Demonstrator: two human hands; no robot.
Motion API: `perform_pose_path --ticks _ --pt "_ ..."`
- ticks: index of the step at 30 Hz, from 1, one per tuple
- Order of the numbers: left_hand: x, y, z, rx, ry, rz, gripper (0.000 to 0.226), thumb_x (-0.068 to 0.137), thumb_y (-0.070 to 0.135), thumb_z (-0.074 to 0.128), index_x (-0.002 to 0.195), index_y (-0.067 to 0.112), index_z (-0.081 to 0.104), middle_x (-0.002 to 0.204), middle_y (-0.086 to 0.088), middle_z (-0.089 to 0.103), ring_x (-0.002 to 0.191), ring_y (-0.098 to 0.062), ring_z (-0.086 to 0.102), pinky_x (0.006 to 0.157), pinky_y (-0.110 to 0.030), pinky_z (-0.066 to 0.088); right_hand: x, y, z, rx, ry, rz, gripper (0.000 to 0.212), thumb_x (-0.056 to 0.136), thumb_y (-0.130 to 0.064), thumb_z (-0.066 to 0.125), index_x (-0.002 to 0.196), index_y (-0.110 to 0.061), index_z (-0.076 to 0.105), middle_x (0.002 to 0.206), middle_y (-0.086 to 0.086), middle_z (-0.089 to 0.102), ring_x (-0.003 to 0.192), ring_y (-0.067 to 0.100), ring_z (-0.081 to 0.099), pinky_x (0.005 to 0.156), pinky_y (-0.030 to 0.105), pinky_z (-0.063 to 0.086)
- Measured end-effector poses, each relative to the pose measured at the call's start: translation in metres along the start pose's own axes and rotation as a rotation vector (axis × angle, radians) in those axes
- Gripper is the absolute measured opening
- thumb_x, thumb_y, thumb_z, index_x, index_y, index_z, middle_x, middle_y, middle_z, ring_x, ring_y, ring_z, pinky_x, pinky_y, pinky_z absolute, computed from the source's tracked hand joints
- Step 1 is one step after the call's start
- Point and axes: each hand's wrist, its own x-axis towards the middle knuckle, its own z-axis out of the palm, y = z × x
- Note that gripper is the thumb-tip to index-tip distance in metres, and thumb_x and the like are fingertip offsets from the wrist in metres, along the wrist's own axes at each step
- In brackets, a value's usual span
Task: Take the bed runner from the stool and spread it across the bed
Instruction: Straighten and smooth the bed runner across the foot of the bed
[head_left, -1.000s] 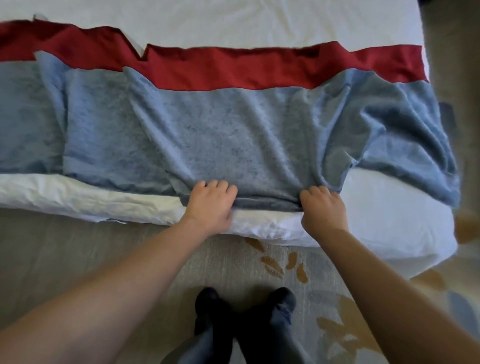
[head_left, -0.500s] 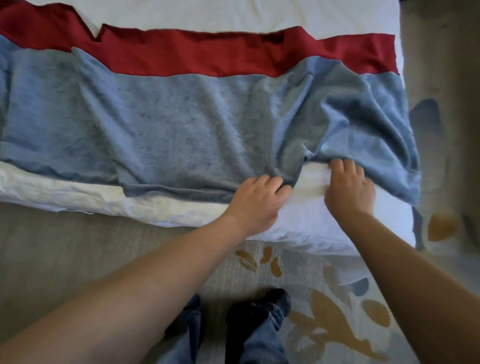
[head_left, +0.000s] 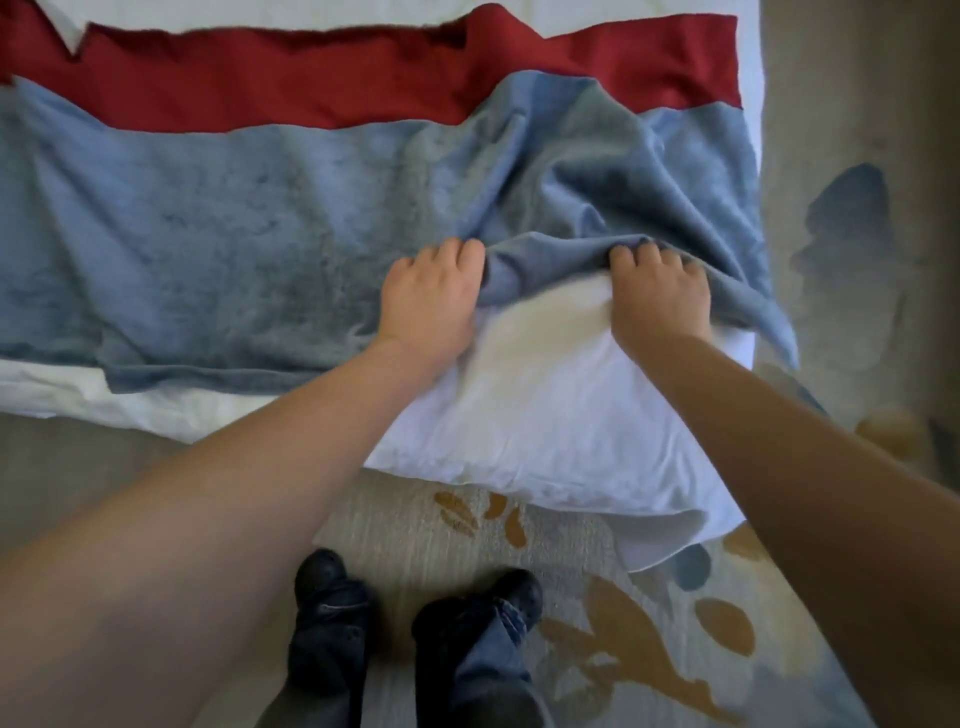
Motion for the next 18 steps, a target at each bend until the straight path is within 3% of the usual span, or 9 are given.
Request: perform_pose_path --ticks 6,8,12,15,18 --pt "0.014 0.000 -0.005 0.065 0.356 0.299 0.013 0.079 0.011 0.058 0.085 0.021 0.064 0.081 -0.001 0.063 0.064 -0.023 0.057 0.054 -0.032 0.041 0.025 0.014 -0.005 -0.066 -0.016 -0.090 0.020 0.090 -0.008 0.052 0.109 -0.007 0.059 0.103 0.016 0.062 0.096 0.034 0.058 0.073 0.039 0.039" --pt "0.009 0.004 -0.007 -0.005 0.308 0.361 0.011 0.074 0.017 0.057 0.082 0.020 0.063 0.075 -0.003 0.061 0.060 -0.025 0.057 0.050 -0.032 0.039 0.020 0.022 -0.005 -0.094 -0.015 -0.142 0.017 0.090 -0.006 0.051 0.103 -0.006 0.062 0.100 0.016 0.063 0.094 0.035 0.058 0.069 0.037 0.035" --pt "-0.010 0.022 -0.013 -0.163 0.147 0.257 0.018 0.067 0.026 0.047 0.072 0.017 0.061 0.060 -0.004 0.057 0.048 -0.026 0.057 0.043 -0.025 0.036 0.000 0.038 -0.001 0.011 0.048 -0.125 0.016 0.080 -0.004 0.056 0.097 -0.003 0.057 0.091 0.020 0.060 0.083 0.039 0.058 0.059 0.038 0.035" --pt "-0.024 0.037 -0.016 -0.290 0.133 0.232 0.013 0.066 0.023 0.045 0.063 0.014 0.055 0.048 -0.003 0.052 0.039 -0.026 0.050 0.042 -0.021 0.031 -0.001 0.050 -0.001 -0.003 0.033 -0.026 0.024 0.077 -0.007 0.058 0.101 -0.007 0.054 0.094 0.015 0.058 0.088 0.037 0.058 0.063 0.035 0.031" --pt "-0.030 0.044 -0.018 -0.309 0.076 0.220 0.017 0.070 0.024 0.042 0.060 0.015 0.053 0.044 0.000 0.049 0.036 -0.024 0.047 0.044 -0.018 0.026 0.003 0.053 -0.001 -0.145 -0.035 -0.067 0.016 0.080 -0.006 0.060 0.096 -0.010 0.061 0.090 0.009 0.063 0.086 0.031 0.060 0.064 0.031 0.032"
